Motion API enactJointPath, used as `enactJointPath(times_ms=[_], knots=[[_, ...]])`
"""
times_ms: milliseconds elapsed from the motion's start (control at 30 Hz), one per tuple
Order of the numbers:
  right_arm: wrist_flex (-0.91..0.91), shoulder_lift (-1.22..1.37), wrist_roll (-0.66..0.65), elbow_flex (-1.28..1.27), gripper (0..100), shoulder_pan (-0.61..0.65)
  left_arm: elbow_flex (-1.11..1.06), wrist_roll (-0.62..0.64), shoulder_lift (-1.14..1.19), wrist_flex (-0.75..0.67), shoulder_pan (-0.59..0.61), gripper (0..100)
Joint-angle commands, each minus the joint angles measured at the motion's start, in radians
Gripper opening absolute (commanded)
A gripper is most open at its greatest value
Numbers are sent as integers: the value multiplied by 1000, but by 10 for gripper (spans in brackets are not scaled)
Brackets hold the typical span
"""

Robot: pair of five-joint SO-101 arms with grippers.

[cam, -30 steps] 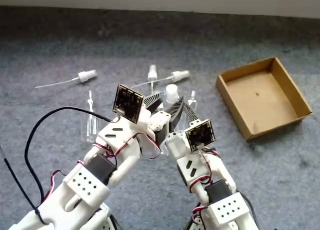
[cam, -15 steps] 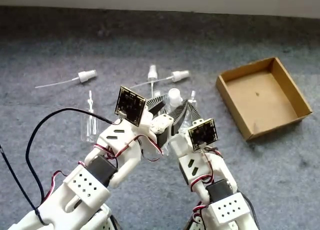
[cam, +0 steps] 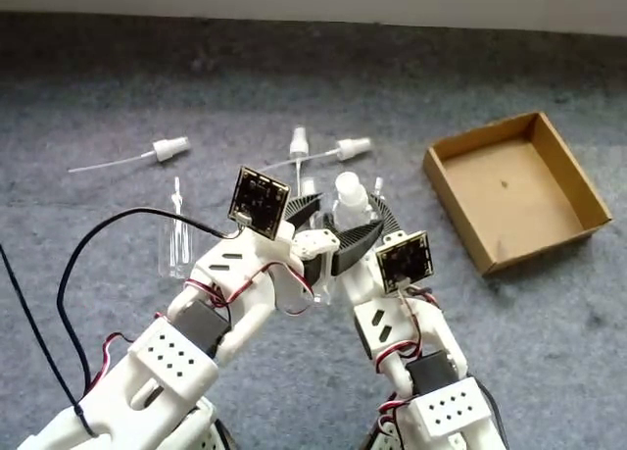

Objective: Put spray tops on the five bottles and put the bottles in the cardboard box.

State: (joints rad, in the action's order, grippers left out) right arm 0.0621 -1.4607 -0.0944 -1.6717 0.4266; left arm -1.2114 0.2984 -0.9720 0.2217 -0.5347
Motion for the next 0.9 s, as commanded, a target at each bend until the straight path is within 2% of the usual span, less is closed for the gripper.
enactJointPath(times_ms=[0,333,500,567,733,867], knots=[[-15,-18,6,-64,113,-13,51,-52,-71,135,16,280],[-15,-18,5,-65,113,-15,120,-57,-446,543,19,277],[-13,-18,5,-67,113,-15,117,-49,-575,671,117,274],[-12,-18,5,-67,113,-15,119,-49,-610,732,140,229],[-12,-18,3,-97,112,-15,117,-54,-677,793,200,0],[-12,-18,3,-96,112,-15,111,-54,-754,829,282,45]])
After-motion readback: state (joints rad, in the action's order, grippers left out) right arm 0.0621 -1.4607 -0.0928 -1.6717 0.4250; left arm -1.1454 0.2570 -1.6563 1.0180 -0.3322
